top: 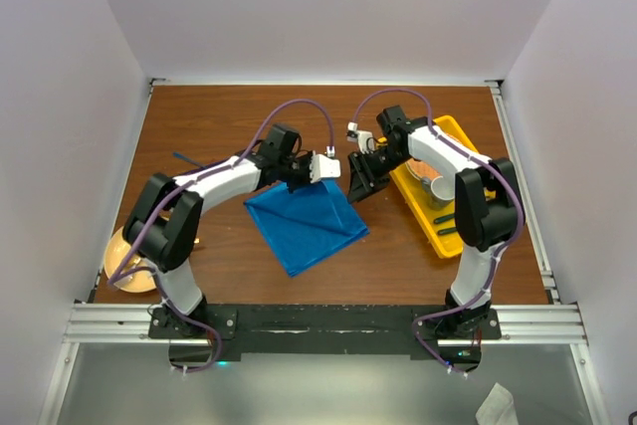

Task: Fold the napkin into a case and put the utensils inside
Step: Fold the top corner of the square-folded napkin at the center of the board.

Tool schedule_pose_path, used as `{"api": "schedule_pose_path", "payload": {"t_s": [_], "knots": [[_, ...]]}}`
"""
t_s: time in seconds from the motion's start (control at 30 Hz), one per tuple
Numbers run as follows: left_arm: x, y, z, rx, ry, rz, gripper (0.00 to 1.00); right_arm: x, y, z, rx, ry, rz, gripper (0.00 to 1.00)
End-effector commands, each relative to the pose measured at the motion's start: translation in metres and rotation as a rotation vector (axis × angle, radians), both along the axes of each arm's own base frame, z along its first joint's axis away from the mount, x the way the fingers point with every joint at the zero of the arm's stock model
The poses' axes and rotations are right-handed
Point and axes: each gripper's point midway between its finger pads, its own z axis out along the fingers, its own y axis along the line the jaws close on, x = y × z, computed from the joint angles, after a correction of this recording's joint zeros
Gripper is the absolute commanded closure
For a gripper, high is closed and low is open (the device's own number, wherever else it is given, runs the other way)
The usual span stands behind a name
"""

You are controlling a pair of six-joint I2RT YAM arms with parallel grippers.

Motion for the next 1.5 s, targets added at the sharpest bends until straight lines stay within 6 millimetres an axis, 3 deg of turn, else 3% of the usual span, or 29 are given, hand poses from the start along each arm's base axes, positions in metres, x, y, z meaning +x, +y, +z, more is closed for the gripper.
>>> {"api": "schedule_pose_path", "payload": {"t_s": [0.0,0.27,1.47], "knots": [[0.033,-0.003,0.012,-0.054,-0.036,0.061,1.00,0.006,0.004,0.005,0.018,-0.016,-0.002,0.55],[0.061,-0.001,0.004,-0.072,-0.011,0.145,1.00,0.006,0.002,0.003,0.015,-0.009,0.002,0.55],[0.087,-0.002,-0.018,-0.057,0.007,0.186,1.00,0.007,0.002,-0.005,0.000,0.019,0.017,0.56]]}}
